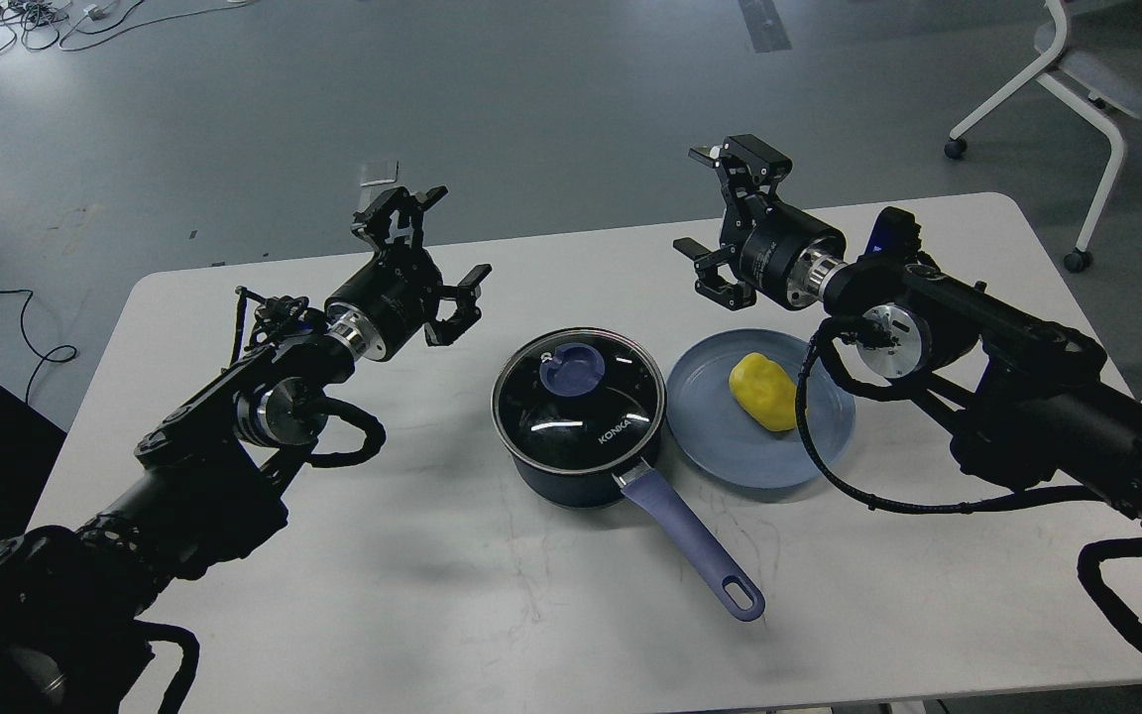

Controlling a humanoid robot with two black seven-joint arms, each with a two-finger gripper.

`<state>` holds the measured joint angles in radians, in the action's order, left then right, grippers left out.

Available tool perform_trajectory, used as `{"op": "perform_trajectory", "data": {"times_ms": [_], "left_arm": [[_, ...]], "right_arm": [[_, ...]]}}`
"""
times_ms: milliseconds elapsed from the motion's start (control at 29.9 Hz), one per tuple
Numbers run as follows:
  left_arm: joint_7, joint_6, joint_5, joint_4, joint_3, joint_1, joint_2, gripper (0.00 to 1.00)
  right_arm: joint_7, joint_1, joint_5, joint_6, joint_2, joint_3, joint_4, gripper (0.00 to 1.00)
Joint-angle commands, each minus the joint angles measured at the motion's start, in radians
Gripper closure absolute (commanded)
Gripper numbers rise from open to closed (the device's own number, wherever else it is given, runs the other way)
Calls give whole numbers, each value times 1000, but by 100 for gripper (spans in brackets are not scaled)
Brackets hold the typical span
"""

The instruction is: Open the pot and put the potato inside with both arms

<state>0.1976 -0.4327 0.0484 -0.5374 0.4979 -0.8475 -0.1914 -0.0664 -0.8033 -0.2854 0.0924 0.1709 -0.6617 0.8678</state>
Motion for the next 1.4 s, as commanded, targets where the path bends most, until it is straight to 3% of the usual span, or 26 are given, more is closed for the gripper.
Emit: {"op": "perform_trajectory", "data": {"times_ms": [0, 334, 635, 903, 1070, 1370], "left_arm": [[6, 6, -4, -33, 1, 13, -16, 2], [-6, 57, -9, -45, 1, 7, -37, 2], [-66, 55, -53, -45, 90, 4, -23, 2], [-66, 52, -51, -62, 88, 15, -25, 2], [-75, 57, -53, -148, 90, 38, -42, 2], [-69, 66, -55, -142, 90, 38, -43, 2]], "right_arm": [[-1, 4, 0, -2, -1, 1, 0, 0], [-9, -20, -1, -2, -1, -1, -4, 0], [-6, -48, 0, -3, 5, -38, -13, 0], [-1, -70, 0, -3, -8, -42, -56, 0], [0, -77, 0, 1, -14, -49, -79, 0], [-1, -83, 0, 13, -5, -45, -73, 0]]}}
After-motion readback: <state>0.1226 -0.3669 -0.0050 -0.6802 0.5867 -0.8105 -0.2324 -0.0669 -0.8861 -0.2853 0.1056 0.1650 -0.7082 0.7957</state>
